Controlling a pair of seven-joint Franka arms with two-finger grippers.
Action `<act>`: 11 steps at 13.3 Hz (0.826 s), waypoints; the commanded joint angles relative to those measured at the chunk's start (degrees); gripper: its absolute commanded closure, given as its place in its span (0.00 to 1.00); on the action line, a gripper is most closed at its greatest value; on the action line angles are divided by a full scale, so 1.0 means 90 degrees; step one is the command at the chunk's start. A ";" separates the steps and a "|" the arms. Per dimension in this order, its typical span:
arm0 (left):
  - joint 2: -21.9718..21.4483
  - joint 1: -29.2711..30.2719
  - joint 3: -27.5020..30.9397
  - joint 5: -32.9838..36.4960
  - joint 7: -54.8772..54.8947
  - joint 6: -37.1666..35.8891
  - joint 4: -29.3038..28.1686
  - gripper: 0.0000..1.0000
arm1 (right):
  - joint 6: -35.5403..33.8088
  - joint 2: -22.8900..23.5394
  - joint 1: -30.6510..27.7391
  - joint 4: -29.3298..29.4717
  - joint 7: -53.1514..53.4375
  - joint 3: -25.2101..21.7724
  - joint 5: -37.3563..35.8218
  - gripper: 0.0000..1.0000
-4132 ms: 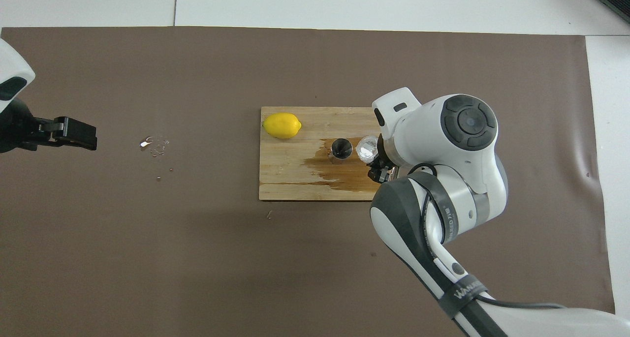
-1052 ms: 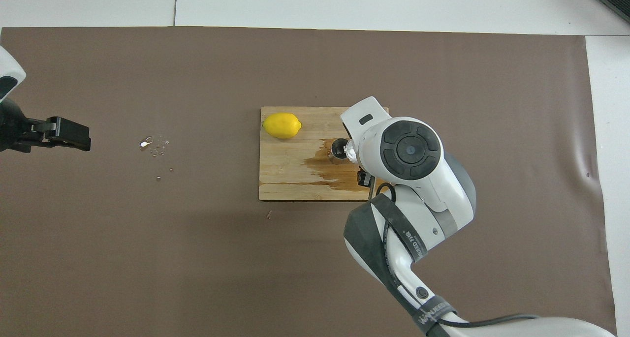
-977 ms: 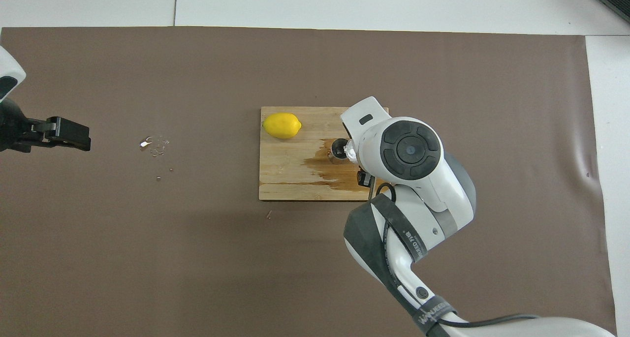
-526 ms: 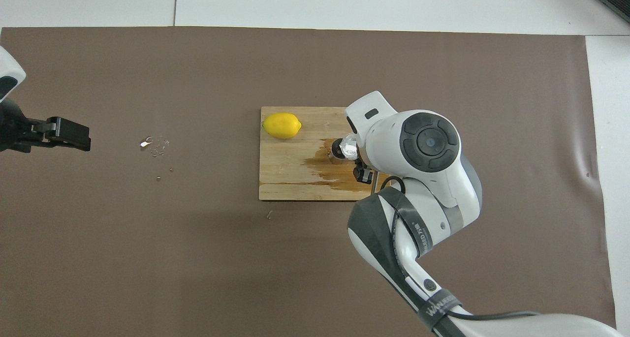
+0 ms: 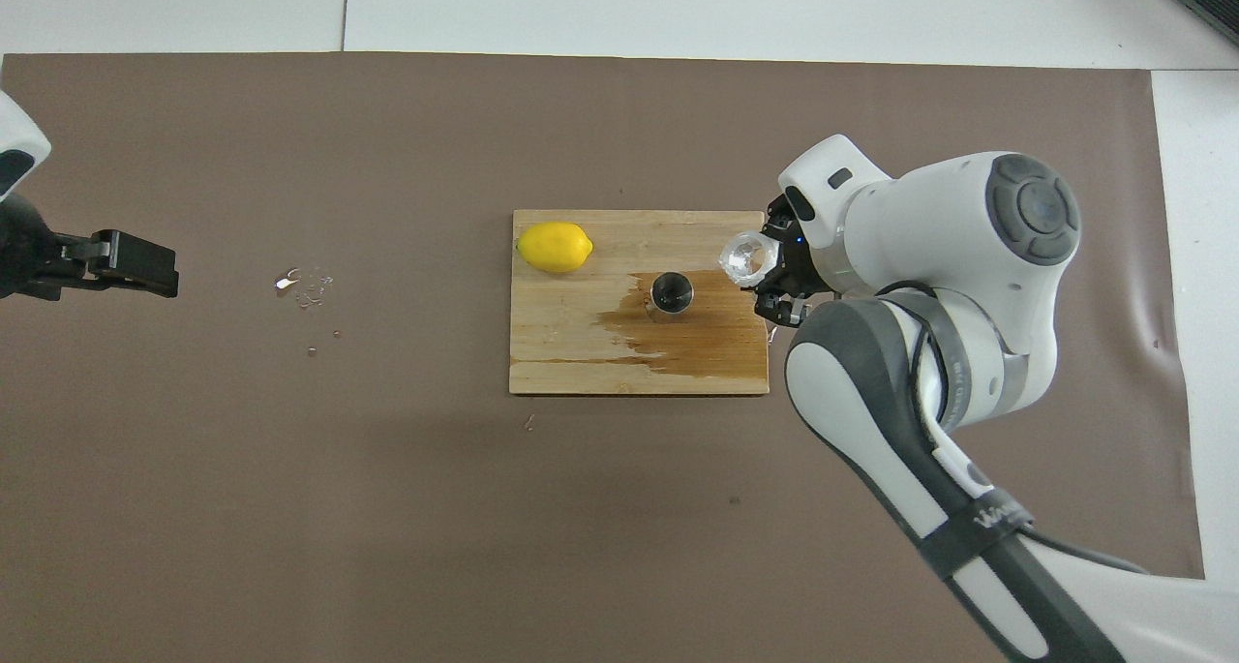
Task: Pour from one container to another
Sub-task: 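Carry the white cup back and set it down with the right gripper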
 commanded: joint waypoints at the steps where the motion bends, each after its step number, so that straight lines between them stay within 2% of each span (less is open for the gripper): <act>1: -0.0144 0.0025 -0.0004 -0.0004 -0.0053 -0.0042 -0.0138 0.00 | 0.0009 -0.0256 -0.0673 -0.0565 -0.1470 0.0079 0.0670 0.80; 5: -0.0144 0.0015 -0.0004 -0.0004 -0.0053 -0.0042 -0.0138 0.00 | 0.0174 -0.0316 -0.1514 -0.1688 -0.3608 0.0060 0.2259 0.80; 8: -0.0144 0.0015 -0.0004 -0.0004 -0.0053 -0.0042 -0.0138 0.00 | 0.0526 -0.0238 -0.1875 -0.2070 -0.4599 0.0069 0.2449 0.80; 11: -0.0144 0.0015 -0.0004 -0.0004 -0.0053 -0.0042 -0.0138 0.00 | 0.0556 0.0015 -0.2168 -0.2100 -0.5379 0.0069 0.2838 0.80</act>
